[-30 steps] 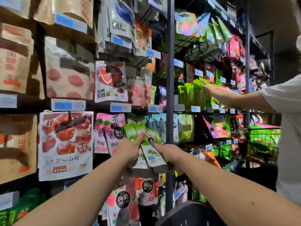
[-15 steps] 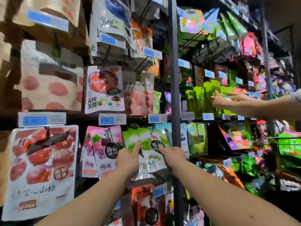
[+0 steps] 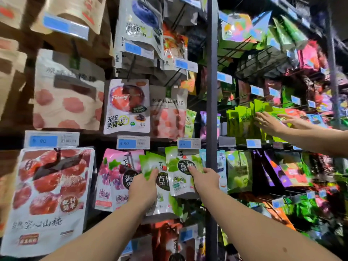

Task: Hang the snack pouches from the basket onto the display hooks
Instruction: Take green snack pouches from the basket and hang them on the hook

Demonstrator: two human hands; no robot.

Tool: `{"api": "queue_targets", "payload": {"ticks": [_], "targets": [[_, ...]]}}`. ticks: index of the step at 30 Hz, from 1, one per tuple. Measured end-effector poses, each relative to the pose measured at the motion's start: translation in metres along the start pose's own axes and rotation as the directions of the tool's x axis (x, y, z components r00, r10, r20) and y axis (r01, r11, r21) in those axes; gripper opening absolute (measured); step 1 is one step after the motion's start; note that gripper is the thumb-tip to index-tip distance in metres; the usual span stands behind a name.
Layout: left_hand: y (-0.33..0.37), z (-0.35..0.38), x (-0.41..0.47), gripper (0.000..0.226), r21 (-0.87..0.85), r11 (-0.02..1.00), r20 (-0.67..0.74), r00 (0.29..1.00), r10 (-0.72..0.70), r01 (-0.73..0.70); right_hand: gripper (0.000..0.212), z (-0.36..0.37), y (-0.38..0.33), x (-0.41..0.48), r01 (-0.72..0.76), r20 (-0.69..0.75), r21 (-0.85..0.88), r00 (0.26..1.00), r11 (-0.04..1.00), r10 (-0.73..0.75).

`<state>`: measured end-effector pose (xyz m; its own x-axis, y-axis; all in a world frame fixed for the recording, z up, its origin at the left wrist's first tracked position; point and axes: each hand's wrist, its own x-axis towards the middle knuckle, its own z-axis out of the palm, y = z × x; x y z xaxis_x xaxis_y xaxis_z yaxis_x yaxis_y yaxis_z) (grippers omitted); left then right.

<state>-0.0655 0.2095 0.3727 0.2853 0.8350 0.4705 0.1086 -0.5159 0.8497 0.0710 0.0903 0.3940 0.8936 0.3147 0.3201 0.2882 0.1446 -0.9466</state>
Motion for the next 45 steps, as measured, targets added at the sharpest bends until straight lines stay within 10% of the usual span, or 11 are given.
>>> {"api": "queue_targets", "payload": {"ticks": [10, 23, 31, 35, 40, 45], "targets": [[-0.007, -0.017, 0.000, 0.056, 0.089, 0.992, -0.005, 0.996, 0.089, -0.088, 0.066, -0.006, 0.013, 0.009, 0.067, -0.006, 0.062, 0.998, 0.996, -0.067], [-0.021, -0.039, -0.001, 0.060, 0.041, 0.996, -0.066, 0.995, 0.082, -0.079, 0.053, -0.001, 0.013, 0.020, 0.151, 0.040, -0.091, 0.988, 0.984, -0.148], [-0.028, -0.051, -0.010, 0.060, 0.063, 0.995, -0.096, 0.992, 0.082, -0.076, 0.110, 0.024, 0.052, 0.033, 0.235, 0.355, -0.255, 0.925, 0.938, -0.136], [-0.024, -0.049, -0.015, 0.059, 0.130, 0.990, -0.115, 0.991, 0.075, -0.060, 0.109, 0.049, 0.068, 0.053, 0.221, 0.323, -0.364, 0.941, 0.905, -0.100], [-0.020, -0.044, -0.018, 0.059, 0.164, 0.985, -0.118, 0.990, 0.074, -0.054, 0.058, 0.083, 0.088, 0.090, 0.178, 0.313, -0.449, 0.949, 0.876, -0.033], [-0.032, -0.044, -0.004, 0.057, 0.098, 0.986, -0.042, 0.989, 0.139, -0.134, 0.092, 0.110, 0.095, 0.104, 0.262, 0.324, -0.546, 0.942, 0.796, -0.088]]}}
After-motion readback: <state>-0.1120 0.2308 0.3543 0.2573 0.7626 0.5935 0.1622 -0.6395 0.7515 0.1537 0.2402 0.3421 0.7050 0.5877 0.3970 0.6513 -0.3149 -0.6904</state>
